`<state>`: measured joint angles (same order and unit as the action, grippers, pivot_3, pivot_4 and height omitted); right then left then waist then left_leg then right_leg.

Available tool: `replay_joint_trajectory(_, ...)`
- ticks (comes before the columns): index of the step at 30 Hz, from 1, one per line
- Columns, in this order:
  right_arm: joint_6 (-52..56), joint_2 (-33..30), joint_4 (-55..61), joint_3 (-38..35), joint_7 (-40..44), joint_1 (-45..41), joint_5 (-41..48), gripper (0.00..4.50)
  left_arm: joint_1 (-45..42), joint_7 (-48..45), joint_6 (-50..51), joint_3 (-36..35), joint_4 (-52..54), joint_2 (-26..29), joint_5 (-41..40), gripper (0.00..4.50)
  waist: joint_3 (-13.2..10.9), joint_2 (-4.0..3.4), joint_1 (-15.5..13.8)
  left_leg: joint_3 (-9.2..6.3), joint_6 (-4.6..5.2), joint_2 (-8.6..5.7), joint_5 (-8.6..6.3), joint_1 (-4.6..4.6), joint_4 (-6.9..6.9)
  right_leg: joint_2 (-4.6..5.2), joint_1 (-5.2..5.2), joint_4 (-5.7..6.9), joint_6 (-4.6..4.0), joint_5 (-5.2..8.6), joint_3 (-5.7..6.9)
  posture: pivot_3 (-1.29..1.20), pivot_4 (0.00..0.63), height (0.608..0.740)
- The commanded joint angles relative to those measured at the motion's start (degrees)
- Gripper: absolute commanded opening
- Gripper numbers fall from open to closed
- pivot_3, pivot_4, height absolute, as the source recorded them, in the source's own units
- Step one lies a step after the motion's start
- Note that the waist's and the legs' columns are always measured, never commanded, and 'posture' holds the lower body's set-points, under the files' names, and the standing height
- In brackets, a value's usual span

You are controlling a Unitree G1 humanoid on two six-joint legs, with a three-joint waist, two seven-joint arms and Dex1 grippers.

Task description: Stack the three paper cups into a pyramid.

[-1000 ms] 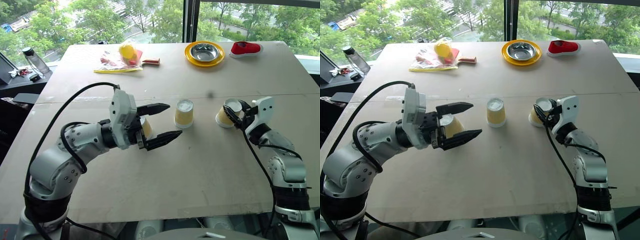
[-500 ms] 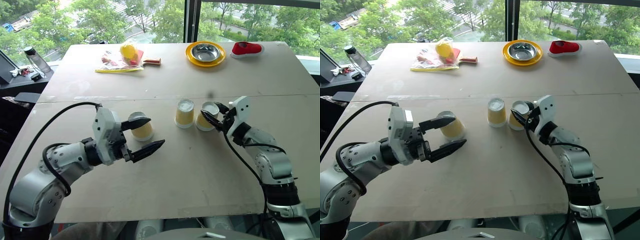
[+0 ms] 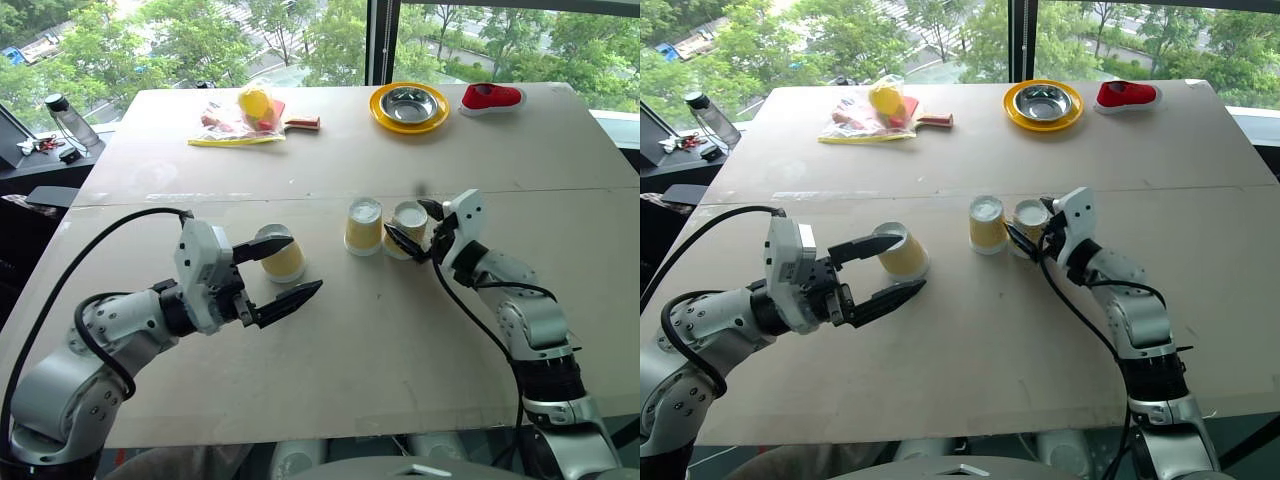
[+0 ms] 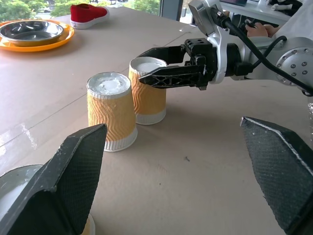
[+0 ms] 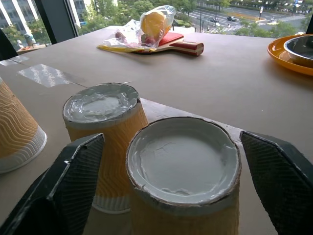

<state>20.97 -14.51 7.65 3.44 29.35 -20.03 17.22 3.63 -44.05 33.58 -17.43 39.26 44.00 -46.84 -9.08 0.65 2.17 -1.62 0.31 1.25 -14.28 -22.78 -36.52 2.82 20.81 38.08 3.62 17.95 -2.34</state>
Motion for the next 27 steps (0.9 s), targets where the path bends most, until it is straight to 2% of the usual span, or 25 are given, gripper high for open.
replay_joint_trajectory(1,-1.58,-0.19,1.32,-1.36,-0.01,-0.65,0.35,4.46,-0.12,-0.14,-2.01,-1.24,0.39,-0.46,0.13,4.50,0.00,0.00,0.00,0.00,0.00,0.00,0.00,0.00,0.00,0.00,0.00,0.00,0.00,0.00,0.00,0.00,0.150,0.740)
replay_joint_trajectory(6,-2.31,-2.21,3.69,-4.50,2.81,0.90,3.46,4.46,0.91,1.58,-3.58,-1.84,1.49,-2.50,0.68,4.50,0.00,0.00,-0.04,-0.01,0.00,0.00,0.00,0.00,0.00,0.01,0.00,0.00,0.00,0.00,0.00,0.00,0.150,0.740)
replay_joint_trajectory(8,-3.27,-3.23,5.48,-6.95,5.87,2.43,7.15,4.46,1.49,3.97,-6.40,-1.44,2.19,-3.95,4.83,4.50,0.00,0.00,-0.10,0.00,0.00,0.00,0.00,-0.01,0.00,0.01,0.00,-0.02,0.00,0.00,0.00,0.00,0.150,0.740)
replay_joint_trajectory(15,-6.61,-14.89,8.76,-12.42,24.43,10.14,15.84,4.46,2.29,20.26,-9.59,-0.67,2.82,-15.83,13.27,4.50,0.03,0.04,-0.54,0.00,0.03,-0.03,-0.02,-0.02,-0.02,0.10,-0.07,-0.06,0.01,-0.01,0.02,0.00,0.150,0.740)
replay_joint_trajectory(19,-5.82,-19.86,13.41,-14.58,32.74,17.96,21.83,4.46,4.33,23.82,-12.75,1.35,0.34,-18.44,21.45,4.50,0.05,0.02,-0.69,-0.04,0.04,0.00,-0.02,0.01,-0.02,0.04,-0.08,-0.02,0.01,-0.01,0.02,0.00,0.150,0.740)
replay_joint_trajectory(27,-10.11,-18.78,18.05,-16.33,33.61,25.32,23.72,4.46,2.96,22.33,-16.74,8.39,-7.00,-21.07,26.98,4.50,0.08,0.06,-1.46,-0.05,0.04,-0.03,-0.02,0.05,-0.25,0.02,-0.25,-0.01,0.00,-0.02,0.03,0.00,0.150,0.740)
